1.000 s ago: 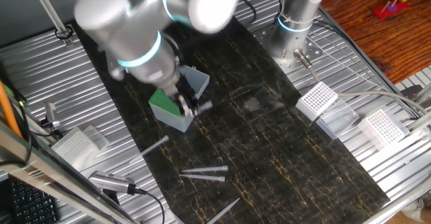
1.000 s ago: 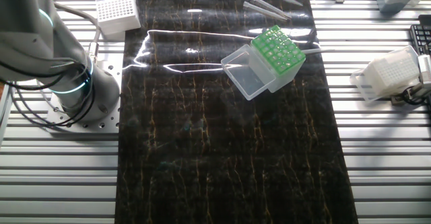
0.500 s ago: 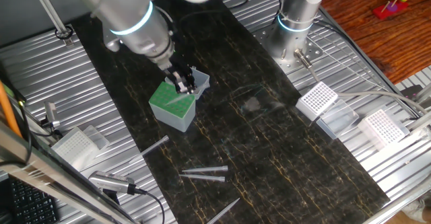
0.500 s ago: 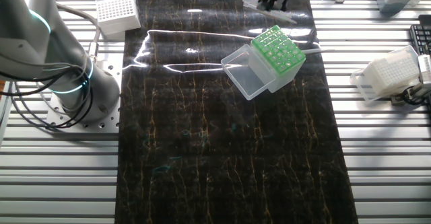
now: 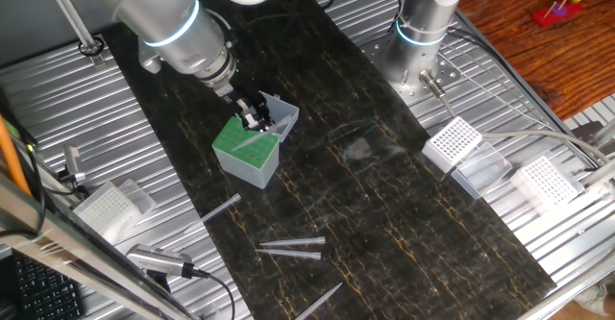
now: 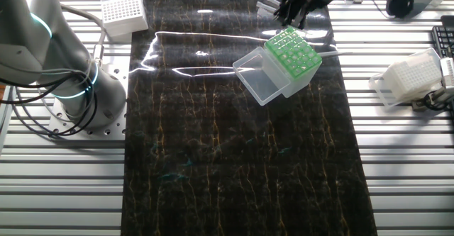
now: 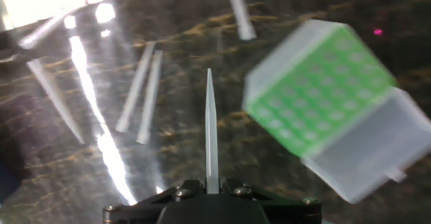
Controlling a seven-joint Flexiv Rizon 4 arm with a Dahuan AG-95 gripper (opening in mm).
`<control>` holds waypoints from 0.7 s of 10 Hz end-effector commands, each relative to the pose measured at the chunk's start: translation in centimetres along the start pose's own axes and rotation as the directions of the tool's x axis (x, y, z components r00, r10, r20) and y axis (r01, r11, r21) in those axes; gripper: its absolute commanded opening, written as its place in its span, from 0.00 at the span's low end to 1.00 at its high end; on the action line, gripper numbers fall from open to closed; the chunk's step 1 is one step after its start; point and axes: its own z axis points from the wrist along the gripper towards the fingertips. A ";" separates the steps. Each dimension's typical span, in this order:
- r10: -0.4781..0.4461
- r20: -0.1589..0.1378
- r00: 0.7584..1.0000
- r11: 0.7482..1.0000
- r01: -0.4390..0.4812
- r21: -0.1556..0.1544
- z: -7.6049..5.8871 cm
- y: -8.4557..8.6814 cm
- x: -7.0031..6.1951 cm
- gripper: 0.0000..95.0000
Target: Insert a large pipette tip into the holder for large pipette tips
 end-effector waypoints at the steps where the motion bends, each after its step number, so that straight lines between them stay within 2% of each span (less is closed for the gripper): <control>1: -0.004 -0.005 1.000 1.000 0.004 -0.007 0.5 -0.4 -0.2 0.00; 5: -0.005 -0.010 1.000 1.000 0.005 -0.011 1.1 -0.8 -0.3 0.00; 7: -0.010 -0.010 1.000 1.000 0.010 -0.013 1.2 -1.2 0.1 0.00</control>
